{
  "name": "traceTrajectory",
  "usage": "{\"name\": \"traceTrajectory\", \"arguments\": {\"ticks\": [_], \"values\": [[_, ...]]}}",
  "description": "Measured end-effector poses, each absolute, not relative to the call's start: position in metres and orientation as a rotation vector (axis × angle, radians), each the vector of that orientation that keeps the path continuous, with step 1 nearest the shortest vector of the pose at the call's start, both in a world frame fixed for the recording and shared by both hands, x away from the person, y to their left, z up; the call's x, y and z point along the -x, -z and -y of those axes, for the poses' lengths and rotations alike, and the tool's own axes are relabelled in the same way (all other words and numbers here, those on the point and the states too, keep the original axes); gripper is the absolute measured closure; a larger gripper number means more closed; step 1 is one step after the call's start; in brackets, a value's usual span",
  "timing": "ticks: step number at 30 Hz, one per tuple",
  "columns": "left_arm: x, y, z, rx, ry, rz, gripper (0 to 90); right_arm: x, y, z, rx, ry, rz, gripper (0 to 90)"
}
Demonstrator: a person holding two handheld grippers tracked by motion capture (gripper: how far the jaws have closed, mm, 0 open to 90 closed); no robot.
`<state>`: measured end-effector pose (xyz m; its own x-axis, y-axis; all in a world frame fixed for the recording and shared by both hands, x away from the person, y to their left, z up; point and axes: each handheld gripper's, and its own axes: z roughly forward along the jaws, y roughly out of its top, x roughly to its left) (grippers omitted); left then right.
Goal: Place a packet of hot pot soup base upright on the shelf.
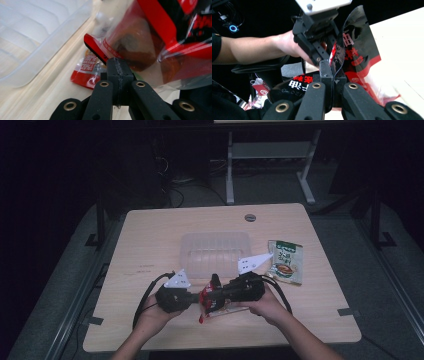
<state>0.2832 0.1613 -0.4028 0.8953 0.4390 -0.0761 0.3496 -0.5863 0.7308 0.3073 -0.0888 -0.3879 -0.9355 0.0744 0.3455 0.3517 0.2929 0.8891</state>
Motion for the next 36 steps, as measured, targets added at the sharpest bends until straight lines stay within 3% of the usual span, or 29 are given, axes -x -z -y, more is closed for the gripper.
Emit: {"name": "traceTrajectory", "arguments": {"ticks": [4, 22, 36], "values": [[-0.284, 0.403, -0.164, -2.243, -0.155, -0.574, 88.7, -0.309, 0.384, 0.096, 0.402, 1.719, 2.322, 90.0], [-0.281, 0.406, -0.180, -2.228, -0.171, -0.636, 66.1, -0.322, 0.364, 0.122, 0.503, 1.814, 2.355, 90.0], [-0.283, 0.426, -0.189, -2.310, -0.145, -0.665, 41.5, -0.358, 0.347, 0.142, 0.628, 1.896, 2.397, 90.0]]}}
